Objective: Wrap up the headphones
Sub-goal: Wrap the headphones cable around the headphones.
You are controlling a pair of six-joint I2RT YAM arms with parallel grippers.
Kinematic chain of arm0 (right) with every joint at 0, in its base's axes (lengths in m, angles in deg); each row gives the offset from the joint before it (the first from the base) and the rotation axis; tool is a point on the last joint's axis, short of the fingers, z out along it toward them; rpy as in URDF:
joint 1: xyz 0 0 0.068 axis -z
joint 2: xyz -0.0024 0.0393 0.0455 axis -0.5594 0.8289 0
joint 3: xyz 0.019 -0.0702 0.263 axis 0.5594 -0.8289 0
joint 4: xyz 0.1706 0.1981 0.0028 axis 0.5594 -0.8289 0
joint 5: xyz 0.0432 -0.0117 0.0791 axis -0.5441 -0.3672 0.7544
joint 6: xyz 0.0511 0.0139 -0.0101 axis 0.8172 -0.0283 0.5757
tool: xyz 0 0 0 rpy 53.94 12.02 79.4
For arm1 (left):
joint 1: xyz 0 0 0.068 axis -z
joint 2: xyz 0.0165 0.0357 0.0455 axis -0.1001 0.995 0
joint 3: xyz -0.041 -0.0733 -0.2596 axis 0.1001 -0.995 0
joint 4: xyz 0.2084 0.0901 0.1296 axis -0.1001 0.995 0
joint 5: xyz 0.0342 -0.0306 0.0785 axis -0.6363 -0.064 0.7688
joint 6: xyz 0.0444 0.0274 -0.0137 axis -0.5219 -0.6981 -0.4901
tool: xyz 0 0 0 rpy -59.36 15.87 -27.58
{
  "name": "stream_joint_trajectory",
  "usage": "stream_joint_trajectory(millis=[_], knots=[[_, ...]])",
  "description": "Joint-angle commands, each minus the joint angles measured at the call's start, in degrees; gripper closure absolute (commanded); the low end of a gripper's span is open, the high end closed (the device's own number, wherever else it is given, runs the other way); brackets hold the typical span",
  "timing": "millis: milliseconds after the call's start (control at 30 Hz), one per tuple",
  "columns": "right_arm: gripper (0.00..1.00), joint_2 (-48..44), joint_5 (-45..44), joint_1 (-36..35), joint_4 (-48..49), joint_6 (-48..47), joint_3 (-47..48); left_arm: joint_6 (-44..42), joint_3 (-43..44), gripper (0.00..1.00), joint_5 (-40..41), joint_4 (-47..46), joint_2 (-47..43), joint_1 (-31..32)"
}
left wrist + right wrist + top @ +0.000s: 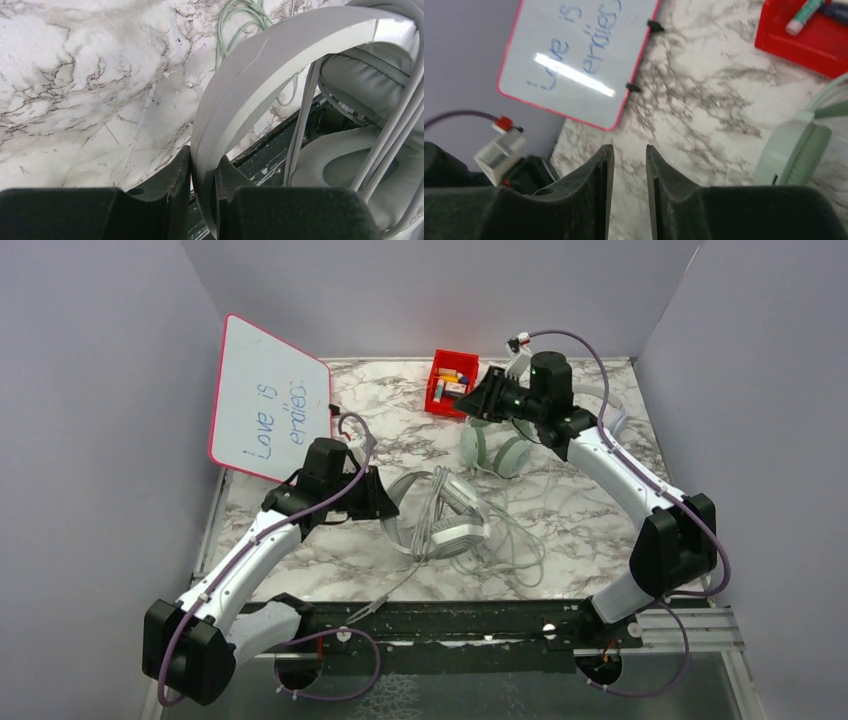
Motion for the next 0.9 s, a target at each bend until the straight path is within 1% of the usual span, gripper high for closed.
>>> stream_joint_trajectory(millis=[0,33,67,133,233,333,400,500,600,667,733,867], knots=[[0.53,-0.90,5.56,1.39,-16.30,-6.67,-4.71,1.01,6.36,1.00,-1.75,-2.58,-0.49,-0.01],[0.43,-1.56,5.21,1.76,-17.78,-7.84,-6.32,0.98,7.26,1.00,-1.87,-2.44,-0.43,-0.04],[0.34,-2.10,5.04,2.06,-18.94,-8.95,-7.76,1.35,8.21,1.00,-2.14,-2.48,-0.44,-0.21],[0.23,-3.27,4.61,2.88,-20.05,-10.54,-10.33,2.77,10.15,1.00,-3.19,-3.79,-0.70,-0.67],[0.17,-4.74,6.15,4.21,-18.63,-9.16,-13.68,4.01,15.50,1.00,-3.95,-3.67,1.11,-1.04],[0.10,-4.79,9.37,4.68,-15.59,-2.64,-15.86,4.66,20.73,1.00,-3.45,-3.51,3.63,-1.24],[0.08,-3.83,10.57,4.68,-15.29,2.63,-15.83,4.47,24.05,1.00,-2.41,-3.00,5.29,-1.33],[0.08,-2.58,11.28,4.68,-15.21,13.81,-16.35,3.64,28.63,1.00,-1.19,-2.26,8.13,-1.33],[0.08,-3.34,10.82,4.50,-12.08,25.93,-20.11,3.26,32.52,1.00,-0.88,-2.06,11.26,-1.42],[0.09,-3.83,11.75,4.21,-9.29,30.53,-22.11,2.96,35.08,1.00,-0.79,-2.00,12.96,-1.50],[0.09,-3.97,12.52,4.03,-8.46,33.54,-22.79,2.69,37.58,1.00,-0.66,-1.87,14.46,-1.63],[0.10,-5.99,9.09,3.85,-8.51,38.59,-25.85,2.05,42.76,1.00,-0.66,-1.33,17.37,-2.02]])
